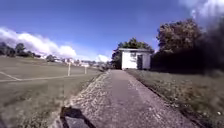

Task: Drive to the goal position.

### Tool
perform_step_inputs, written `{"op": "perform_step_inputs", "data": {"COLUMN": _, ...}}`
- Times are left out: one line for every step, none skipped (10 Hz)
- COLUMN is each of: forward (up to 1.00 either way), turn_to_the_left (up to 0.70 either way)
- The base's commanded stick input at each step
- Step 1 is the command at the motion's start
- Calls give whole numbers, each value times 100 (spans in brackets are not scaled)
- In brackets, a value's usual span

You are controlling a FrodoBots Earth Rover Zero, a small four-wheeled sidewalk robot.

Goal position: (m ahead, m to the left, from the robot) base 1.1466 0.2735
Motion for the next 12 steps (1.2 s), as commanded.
{"op": "perform_step_inputs", "data": {"forward": 100, "turn_to_the_left": -32}}
{"op": "perform_step_inputs", "data": {"forward": 100, "turn_to_the_left": -5}}
{"op": "perform_step_inputs", "data": {"forward": 100, "turn_to_the_left": -2}}
{"op": "perform_step_inputs", "data": {"forward": 100, "turn_to_the_left": 0}}
{"op": "perform_step_inputs", "data": {"forward": 100, "turn_to_the_left": 0}}
{"op": "perform_step_inputs", "data": {"forward": 100, "turn_to_the_left": 0}}
{"op": "perform_step_inputs", "data": {"forward": 100, "turn_to_the_left": 0}}
{"op": "perform_step_inputs", "data": {"forward": 100, "turn_to_the_left": 0}}
{"op": "perform_step_inputs", "data": {"forward": 100, "turn_to_the_left": 0}}
{"op": "perform_step_inputs", "data": {"forward": 100, "turn_to_the_left": 0}}
{"op": "perform_step_inputs", "data": {"forward": 100, "turn_to_the_left": 0}}
{"op": "perform_step_inputs", "data": {"forward": 100, "turn_to_the_left": 0}}
